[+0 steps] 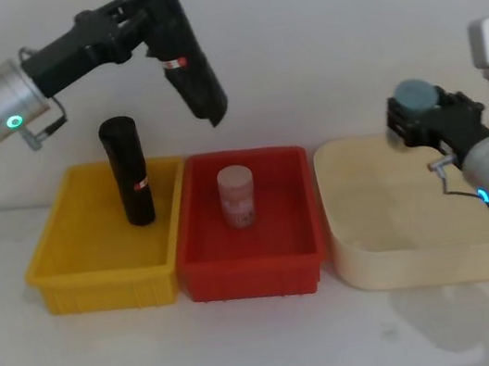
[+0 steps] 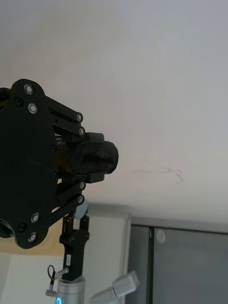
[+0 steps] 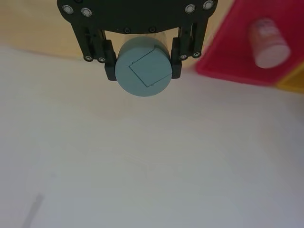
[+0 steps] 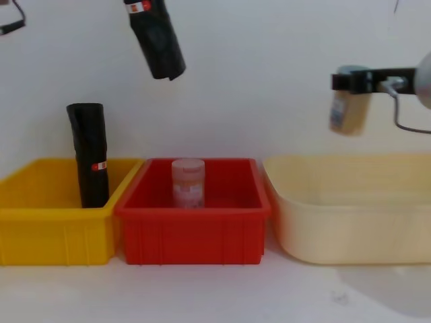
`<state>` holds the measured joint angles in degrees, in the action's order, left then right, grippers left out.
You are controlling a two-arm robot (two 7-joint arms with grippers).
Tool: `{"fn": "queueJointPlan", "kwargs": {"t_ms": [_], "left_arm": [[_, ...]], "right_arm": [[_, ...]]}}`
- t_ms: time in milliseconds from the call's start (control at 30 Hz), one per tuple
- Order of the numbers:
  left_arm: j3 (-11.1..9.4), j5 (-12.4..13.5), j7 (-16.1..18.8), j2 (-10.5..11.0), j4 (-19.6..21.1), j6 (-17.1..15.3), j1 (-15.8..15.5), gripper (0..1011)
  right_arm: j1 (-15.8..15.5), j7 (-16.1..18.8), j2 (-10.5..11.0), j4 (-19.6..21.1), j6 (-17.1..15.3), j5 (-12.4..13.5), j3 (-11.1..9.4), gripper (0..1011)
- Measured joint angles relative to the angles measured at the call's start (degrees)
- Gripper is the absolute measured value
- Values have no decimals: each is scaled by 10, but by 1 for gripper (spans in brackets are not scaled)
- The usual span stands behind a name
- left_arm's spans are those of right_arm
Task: Pick up the garbage bag with the one hand and transfer it to the other hand.
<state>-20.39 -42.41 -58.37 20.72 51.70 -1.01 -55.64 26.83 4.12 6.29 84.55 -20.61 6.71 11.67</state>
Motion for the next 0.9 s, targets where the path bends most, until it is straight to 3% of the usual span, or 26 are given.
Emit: {"fn": "queueJointPlan", "kwargs": {"t_ms": [100,133,167,233,500,633,900], "left_arm": [[-21,-12,-50,-33,-100,21,-56,331],[-21,-12,-50,-33,-100,21,-56,331],[-32,-18,-68,-47,-141,29,-73,331],[-43,-27,-93,-61,-188,41,-98,331],[-75,-47,-151,-100,-311,68,-161,331],[-81,-51,-164,-108,-337,74,-174,331],[-94,-59,-187,-123,-385,85,-200,331]], "right_arm": [[-7,-3,3,5,-5,3,-10,659],[-12,-4,5,8,-7,4,-16,659],[-14,-5,6,10,-8,5,-19,659],[-21,-8,7,15,-10,7,-27,659],[-38,-11,8,35,-12,16,-51,659],[-43,-11,7,41,-12,19,-57,712],[-50,-11,6,50,-13,23,-67,943]]}}
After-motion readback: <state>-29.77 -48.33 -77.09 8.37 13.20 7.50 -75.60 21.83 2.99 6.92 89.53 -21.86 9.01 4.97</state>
